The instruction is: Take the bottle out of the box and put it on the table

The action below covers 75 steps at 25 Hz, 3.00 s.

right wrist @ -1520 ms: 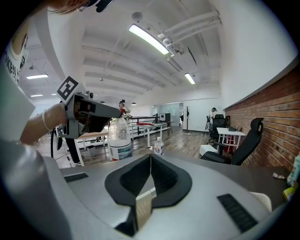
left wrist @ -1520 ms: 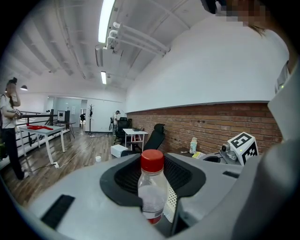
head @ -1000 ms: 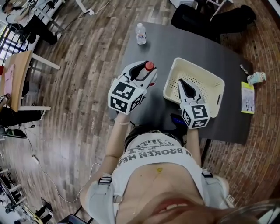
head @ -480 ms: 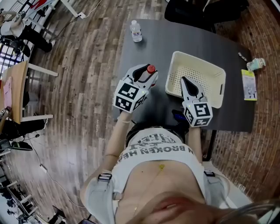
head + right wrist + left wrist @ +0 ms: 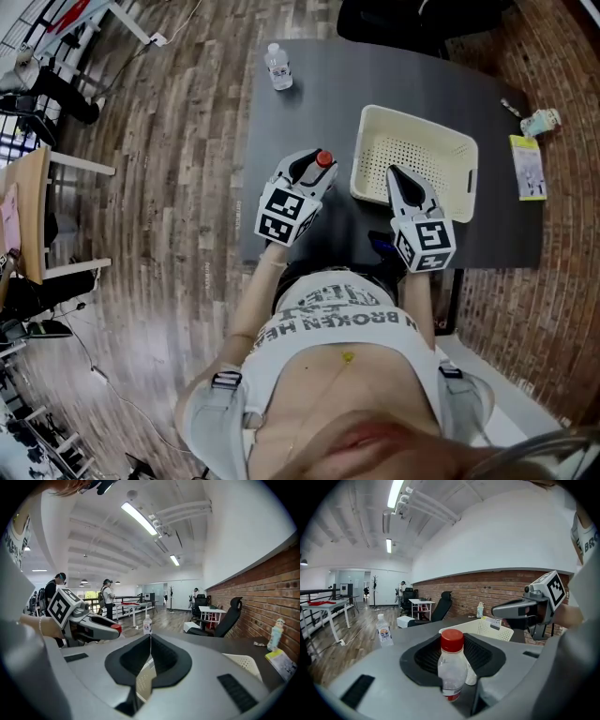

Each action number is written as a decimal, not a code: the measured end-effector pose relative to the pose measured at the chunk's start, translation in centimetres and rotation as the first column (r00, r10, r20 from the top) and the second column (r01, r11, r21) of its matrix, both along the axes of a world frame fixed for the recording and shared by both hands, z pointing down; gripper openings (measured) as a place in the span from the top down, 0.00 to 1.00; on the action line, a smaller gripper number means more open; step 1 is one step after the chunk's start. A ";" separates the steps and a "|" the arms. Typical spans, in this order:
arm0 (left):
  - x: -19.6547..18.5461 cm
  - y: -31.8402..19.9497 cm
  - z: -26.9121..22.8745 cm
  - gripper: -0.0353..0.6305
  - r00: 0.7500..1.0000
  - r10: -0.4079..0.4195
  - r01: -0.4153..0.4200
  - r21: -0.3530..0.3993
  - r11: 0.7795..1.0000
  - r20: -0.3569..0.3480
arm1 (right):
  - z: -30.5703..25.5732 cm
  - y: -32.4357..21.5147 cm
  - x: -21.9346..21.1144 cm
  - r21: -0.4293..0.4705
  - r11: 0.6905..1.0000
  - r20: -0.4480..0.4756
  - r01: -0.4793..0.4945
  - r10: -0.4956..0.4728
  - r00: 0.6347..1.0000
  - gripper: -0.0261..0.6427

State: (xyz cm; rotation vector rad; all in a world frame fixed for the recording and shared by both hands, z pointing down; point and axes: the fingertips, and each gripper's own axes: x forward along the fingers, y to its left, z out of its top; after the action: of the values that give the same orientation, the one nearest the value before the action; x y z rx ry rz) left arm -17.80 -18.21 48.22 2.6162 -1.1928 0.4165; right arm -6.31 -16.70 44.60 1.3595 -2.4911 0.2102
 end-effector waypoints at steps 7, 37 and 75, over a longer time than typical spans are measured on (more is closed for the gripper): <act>0.6 0.4 2.6 0.72 1.000 -0.009 0.009 -0.013 1.000 0.006 | 0.3 -0.2 -0.2 -0.002 1.000 -0.006 -0.002 0.002 1.000 0.95; 0.8 1.9 4.7 0.72 1.000 -0.019 0.020 0.037 0.999 -0.018 | 1.3 -0.5 1.3 -0.022 0.999 -0.007 -0.029 0.029 1.000 0.95; 1.2 2.5 5.3 0.72 1.000 0.005 -0.004 0.053 0.999 -0.020 | 1.1 0.8 4.8 0.007 0.998 -0.006 -0.055 0.055 0.998 0.95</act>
State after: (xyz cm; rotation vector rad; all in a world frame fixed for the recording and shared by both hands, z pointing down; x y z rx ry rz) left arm -16.60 -15.76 53.55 2.6615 -1.2082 0.3629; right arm -1.50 -15.90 45.67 1.4305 -2.4536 0.2101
